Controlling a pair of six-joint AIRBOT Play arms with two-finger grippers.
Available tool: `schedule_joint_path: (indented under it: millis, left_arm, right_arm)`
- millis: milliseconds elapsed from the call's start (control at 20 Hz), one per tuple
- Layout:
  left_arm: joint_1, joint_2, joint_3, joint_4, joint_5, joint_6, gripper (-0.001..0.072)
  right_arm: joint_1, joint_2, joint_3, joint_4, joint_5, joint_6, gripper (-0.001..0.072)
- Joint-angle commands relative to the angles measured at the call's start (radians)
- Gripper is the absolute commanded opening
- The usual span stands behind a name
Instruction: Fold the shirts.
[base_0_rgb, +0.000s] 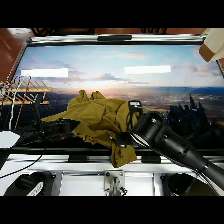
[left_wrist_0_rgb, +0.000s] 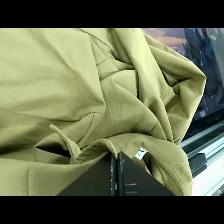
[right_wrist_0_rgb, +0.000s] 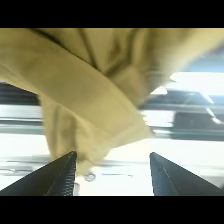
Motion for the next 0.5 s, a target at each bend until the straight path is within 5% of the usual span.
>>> schedule_joint_path:
  millis: [0,150,450]
  left_arm:
    - [0.0,0.0,0.001,0.0,0.002,0.043,0.005]
    - [0.0,0.0,0.001,0.0,0.002,0.046,0.005]
    - [0.0,0.0,0.001,0.0,0.002,0.046,0.005]
  right_arm:
    - [0.082,0.056,-0.048,-0.026,0.044,0.114,0.0551]
    - [0.209,0.019,-0.127,-0.018,-0.063,0.255,0.0551]
    - [0.213,-0.103,-0.13,0.026,-0.24,0.306,0.0551]
